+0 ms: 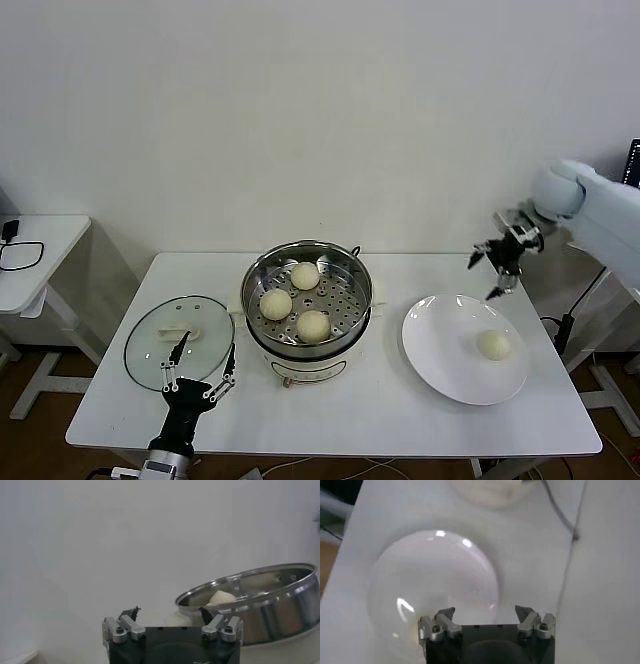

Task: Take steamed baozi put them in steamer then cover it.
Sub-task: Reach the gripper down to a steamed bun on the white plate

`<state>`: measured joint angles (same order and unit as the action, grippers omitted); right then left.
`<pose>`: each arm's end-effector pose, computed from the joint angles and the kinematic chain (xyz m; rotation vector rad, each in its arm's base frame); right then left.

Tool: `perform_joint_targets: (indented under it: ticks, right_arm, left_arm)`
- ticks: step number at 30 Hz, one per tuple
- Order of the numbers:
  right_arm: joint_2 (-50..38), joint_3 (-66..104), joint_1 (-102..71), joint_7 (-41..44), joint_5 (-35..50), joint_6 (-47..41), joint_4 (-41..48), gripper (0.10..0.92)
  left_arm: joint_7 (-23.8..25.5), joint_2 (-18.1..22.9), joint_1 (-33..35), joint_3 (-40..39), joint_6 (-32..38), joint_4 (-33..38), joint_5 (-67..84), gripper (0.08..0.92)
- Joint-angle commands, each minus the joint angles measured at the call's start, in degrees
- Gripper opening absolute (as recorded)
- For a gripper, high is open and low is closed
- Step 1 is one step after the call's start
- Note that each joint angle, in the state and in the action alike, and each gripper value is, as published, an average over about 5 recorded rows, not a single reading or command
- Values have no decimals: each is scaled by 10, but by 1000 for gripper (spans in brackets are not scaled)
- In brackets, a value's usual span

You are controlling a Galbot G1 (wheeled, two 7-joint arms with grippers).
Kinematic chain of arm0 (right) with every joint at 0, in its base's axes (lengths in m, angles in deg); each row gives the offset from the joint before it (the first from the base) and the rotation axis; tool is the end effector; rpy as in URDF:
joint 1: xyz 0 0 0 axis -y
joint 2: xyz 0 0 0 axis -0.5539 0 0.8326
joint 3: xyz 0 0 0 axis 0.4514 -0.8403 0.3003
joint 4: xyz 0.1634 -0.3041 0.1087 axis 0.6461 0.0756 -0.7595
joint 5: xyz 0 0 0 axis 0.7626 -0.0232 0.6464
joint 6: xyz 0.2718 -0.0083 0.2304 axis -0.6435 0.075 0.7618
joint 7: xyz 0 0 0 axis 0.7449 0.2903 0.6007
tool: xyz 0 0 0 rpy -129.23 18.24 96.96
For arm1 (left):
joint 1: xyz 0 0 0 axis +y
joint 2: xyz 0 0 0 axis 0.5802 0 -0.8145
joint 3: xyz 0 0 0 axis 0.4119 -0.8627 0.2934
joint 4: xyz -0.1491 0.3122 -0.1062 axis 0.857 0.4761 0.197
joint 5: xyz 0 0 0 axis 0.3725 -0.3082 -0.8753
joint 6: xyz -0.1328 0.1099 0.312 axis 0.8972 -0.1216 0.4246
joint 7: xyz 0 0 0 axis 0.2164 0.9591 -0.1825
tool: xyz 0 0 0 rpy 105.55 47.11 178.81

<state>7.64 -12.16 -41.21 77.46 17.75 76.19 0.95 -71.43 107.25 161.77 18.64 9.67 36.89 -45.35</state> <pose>0.5811 -0.2410 -0.0986 1.3693 -1.3424 1.3279 0.1402 0.0393 -0.3429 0.1720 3.0151 0.4594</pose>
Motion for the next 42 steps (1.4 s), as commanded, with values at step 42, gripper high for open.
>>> perform_joint_targets:
  ticks: [42]
  right_arm:
    - [15,46,-158,-71,-58,-12,67,699]
  left_arm:
    - [-1,1,0,-1,2,-9,-1,823]
